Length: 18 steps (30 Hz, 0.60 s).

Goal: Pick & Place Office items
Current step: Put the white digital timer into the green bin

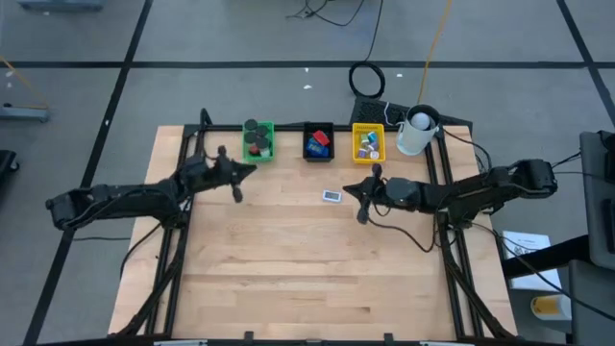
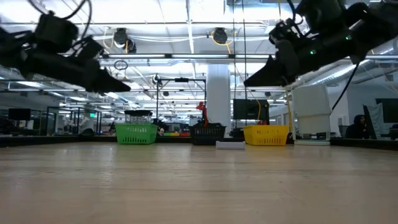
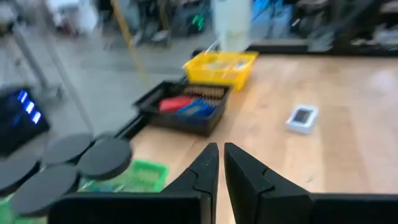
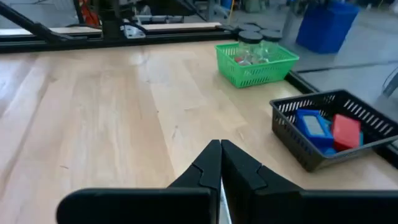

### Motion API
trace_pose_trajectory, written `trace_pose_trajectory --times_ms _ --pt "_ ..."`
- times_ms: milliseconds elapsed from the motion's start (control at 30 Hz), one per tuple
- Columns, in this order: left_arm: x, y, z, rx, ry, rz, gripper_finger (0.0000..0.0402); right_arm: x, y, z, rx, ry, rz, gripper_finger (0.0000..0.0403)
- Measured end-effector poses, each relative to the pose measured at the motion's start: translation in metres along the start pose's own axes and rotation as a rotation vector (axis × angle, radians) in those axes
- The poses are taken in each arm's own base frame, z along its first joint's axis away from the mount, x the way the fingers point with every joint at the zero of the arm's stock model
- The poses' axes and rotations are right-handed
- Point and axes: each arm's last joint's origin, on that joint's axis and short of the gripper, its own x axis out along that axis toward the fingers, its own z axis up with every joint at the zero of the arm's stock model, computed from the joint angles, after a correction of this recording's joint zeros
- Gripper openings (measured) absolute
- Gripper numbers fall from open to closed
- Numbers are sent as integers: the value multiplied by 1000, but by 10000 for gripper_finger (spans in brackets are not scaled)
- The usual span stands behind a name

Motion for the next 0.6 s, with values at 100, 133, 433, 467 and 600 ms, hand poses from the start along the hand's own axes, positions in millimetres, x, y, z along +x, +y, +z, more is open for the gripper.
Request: trace_pose_trajectory --times_ms 100,133,433,467,600 --pt "-9 -5 -12 23 -62 -67 35 3 0 7 33 32 -1 3" --pt "-11 -7 -15 25 -68 -87 35 4 0 8 46 43 -2 5" --pt "-16 -11 -17 47 -98 -226 35 25 6 11 62 188 -16 40" --pt "-17 -11 -16 50 -107 -227 35 29 8 13 54 214 -19 44" --pt "-18 -12 -17 47 -92 -230 35 40 11 23 39 244 -22 65"
